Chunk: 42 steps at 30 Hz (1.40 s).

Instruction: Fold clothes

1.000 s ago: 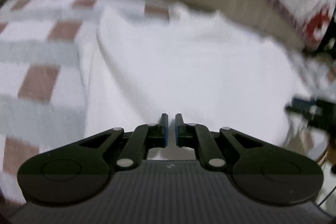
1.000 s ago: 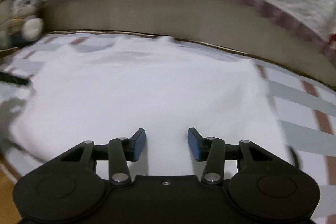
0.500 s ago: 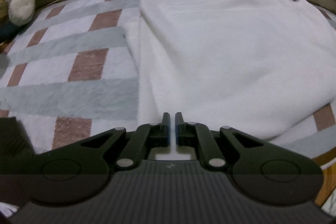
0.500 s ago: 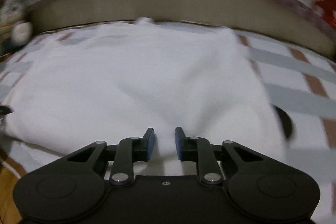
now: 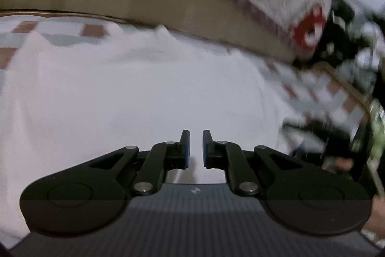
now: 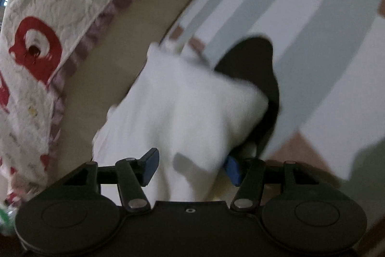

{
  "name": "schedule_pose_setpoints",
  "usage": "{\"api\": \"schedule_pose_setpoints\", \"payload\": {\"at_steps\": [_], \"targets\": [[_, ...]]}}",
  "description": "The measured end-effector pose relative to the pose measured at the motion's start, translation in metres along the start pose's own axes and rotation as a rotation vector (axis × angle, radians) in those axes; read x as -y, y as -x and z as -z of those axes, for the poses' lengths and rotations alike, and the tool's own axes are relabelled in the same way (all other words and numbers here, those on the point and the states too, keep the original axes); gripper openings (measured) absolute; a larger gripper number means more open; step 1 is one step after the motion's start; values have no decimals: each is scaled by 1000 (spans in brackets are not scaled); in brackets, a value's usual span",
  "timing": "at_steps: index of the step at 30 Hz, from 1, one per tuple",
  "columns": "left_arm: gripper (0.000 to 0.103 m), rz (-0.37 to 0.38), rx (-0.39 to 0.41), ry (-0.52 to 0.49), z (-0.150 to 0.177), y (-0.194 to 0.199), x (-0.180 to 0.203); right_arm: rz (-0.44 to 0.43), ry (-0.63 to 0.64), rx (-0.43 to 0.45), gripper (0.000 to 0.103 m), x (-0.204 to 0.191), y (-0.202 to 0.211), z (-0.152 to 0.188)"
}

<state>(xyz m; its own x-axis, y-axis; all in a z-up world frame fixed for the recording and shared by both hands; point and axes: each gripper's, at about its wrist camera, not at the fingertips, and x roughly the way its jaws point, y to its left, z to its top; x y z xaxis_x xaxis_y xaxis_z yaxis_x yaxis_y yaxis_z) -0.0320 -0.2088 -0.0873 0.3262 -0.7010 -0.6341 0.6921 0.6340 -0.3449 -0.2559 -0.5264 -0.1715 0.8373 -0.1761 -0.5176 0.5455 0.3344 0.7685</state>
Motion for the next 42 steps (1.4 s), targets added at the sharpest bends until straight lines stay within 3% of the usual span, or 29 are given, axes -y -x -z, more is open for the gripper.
{"api": "schedule_pose_setpoints", "payload": {"at_steps": [1,4,7,9,11,13,15,18,19,20,22,26,30,34,42], "targets": [[12,4,-20,-12,3,-13,7,-6,-23,29,63,2,-2,-2],[14,58,-66,135,5,-28,-10,-32,-76,92,65,6,-9,-7],[16,113,-112,283,8,-44,-28,-50,118,31,67,-19,-32,-7],[13,150,-142,381,9,-55,-40,-45,173,-8,31,-36,-46,-10],[12,158,-161,448,8,-57,-50,-61,219,16,25,-57,-43,-13],[12,104,-161,414,2,-52,-53,-78,316,48,24,-85,-35,-14],[12,48,-182,387,-4,-49,-53,-114,491,52,23,-125,-25,-11],[12,15,-242,424,-21,-26,-65,-227,674,26,23,-190,-15,1],[12,15,-222,413,-32,-10,-70,-269,729,16,23,-212,-12,7],[13,2,-196,375,-41,3,-73,-310,800,-5,23,-233,-9,18],[13,-101,-161,298,-55,28,-83,-373,954,-70,23,-272,-10,49],[13,-198,-176,366,-44,32,-120,-369,1096,-265,23,-310,-51,120],[8,-307,-169,400,-1,26,-144,-201,1258,-437,23,-294,-115,188],[9,-250,-153,455,4,38,-148,-205,1331,-414,24,-295,-116,196],[8,-155,-156,551,7,36,-172,-221,1349,-416,24,-291,-109,186]]}}
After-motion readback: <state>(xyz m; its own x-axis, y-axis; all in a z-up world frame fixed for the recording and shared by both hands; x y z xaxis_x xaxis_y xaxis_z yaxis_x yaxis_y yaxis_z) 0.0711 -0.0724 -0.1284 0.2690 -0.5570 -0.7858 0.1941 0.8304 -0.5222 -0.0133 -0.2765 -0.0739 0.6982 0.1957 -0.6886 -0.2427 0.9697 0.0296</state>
